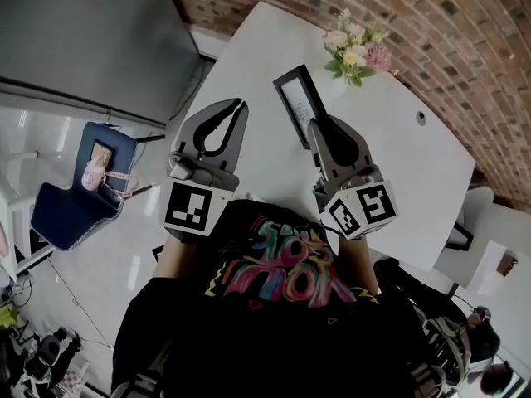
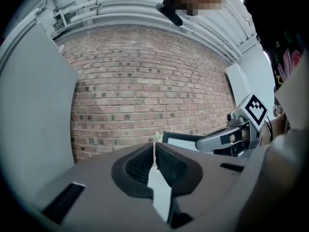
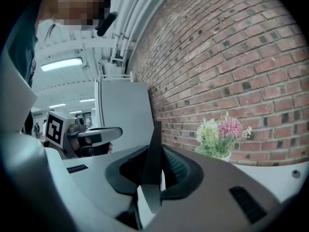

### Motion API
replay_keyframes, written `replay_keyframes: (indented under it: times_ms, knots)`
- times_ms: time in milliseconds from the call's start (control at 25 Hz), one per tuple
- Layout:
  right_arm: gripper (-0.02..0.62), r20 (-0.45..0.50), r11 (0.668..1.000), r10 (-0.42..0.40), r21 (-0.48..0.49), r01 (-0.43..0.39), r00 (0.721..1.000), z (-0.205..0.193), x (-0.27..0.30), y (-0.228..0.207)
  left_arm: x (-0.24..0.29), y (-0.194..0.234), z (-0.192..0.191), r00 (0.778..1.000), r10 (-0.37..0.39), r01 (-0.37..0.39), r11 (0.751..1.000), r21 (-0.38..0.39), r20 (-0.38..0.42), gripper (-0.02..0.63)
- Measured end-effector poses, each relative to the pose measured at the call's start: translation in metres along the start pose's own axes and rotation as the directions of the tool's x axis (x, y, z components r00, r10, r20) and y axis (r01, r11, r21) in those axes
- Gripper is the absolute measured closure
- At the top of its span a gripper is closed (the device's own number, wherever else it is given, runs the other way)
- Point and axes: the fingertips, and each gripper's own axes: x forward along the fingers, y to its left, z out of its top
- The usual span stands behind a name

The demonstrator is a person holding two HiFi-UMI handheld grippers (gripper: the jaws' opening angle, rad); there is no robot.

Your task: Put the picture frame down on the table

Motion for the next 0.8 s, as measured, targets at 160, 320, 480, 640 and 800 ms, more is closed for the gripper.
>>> replay_keyframes:
  times_ms: [160, 320, 480, 640, 800]
  knots:
    - [0.509, 0.002, 0.999, -0.033, 0.008, 0.033, 0.999, 0.001, 0.005, -0.008, 0.015, 0.002, -0.003, 0.999, -0.041, 0.041, 0.999, -0.015, 0.003, 0.574]
    - [0.509, 0.002, 0.998, -0.055, 0.032, 0.055, 0.998, 0.000, 0.004, -0.014, 0.024, 0.003, -0.006, 0.998, -0.069, 0.069, 0.997, -0.019, 0.002, 0.574]
    - [0.509, -0.005, 0.996, -0.068, 0.051, 0.068, 0.998, -0.003, 0.005, -0.016, 0.027, 0.003, -0.009, 0.995, -0.099, 0.099, 0.995, -0.021, 0.002, 0.574]
    - [0.509, -0.017, 0.995, -0.062, 0.076, 0.063, 0.998, -0.010, 0.008, -0.016, 0.027, 0.003, -0.014, 0.993, -0.114, 0.114, 0.993, -0.037, -0.002, 0.574]
    - [0.509, -0.044, 0.991, -0.041, 0.123, 0.046, 0.998, -0.025, 0.011, -0.017, 0.027, -0.001, -0.021, 0.990, -0.139, 0.139, 0.990, -0.032, -0.007, 0.574]
